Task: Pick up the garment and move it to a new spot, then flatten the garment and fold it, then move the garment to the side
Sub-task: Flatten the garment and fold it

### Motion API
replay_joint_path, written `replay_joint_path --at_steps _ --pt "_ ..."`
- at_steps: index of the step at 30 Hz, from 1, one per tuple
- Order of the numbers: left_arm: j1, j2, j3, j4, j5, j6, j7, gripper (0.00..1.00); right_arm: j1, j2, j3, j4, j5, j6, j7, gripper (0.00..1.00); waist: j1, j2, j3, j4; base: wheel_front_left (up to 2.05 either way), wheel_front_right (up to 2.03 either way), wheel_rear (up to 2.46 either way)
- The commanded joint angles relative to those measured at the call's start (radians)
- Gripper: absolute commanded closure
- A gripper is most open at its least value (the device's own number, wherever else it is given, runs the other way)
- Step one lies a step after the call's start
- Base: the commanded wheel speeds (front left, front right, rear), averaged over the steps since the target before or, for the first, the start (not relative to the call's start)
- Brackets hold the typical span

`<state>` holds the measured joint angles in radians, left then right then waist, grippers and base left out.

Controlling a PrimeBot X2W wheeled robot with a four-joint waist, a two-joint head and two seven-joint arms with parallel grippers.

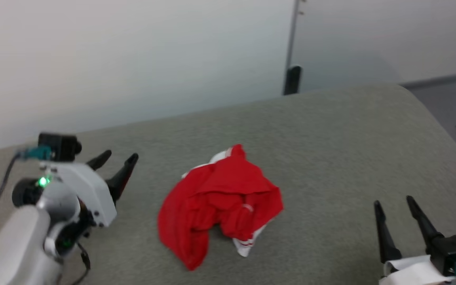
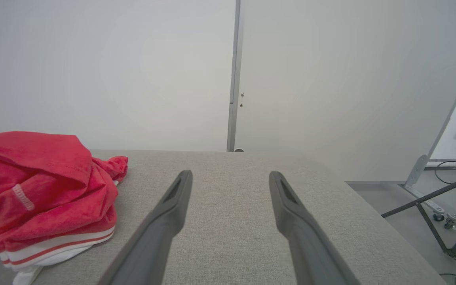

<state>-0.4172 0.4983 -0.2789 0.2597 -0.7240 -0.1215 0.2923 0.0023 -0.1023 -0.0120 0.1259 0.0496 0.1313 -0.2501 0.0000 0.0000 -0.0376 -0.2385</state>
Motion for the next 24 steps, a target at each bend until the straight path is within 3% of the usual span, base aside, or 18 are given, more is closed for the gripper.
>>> replay_joint_path --at_steps 1,11,17,24 --pt "-0.03 0.009 -0.006 0.009 -0.02 -0.002 0.046 0.0 -0.021 0.006 0.016 -0.004 -0.001 -0.001 -0.001 0.0 0.0 0.0 0.069 -0.116 0.0 0.0 0.0" --pt "-0.215 0.067 -0.104 0.06 -0.043 0.01 0.398 0.0 -0.062 0.035 0.093 0.026 0.027 -0.001 -0.007 0.0 0.0 0.0 0.147 -0.257 0.0 0.0 0.0" --pt "-0.298 0.095 -0.158 0.09 0.001 0.005 0.481 0.0 -0.08 0.046 0.114 0.047 0.045 -0.001 -0.013 0.0 0.0 0.0 0.192 -0.317 0.0 0.0 0.0" --pt "-0.399 0.094 -0.227 0.211 0.043 -0.002 0.549 0.0 -0.085 0.052 0.1 0.034 0.059 -0.001 -0.015 0.0 0.0 0.0 0.261 -0.333 0.0 0.0 0.0"
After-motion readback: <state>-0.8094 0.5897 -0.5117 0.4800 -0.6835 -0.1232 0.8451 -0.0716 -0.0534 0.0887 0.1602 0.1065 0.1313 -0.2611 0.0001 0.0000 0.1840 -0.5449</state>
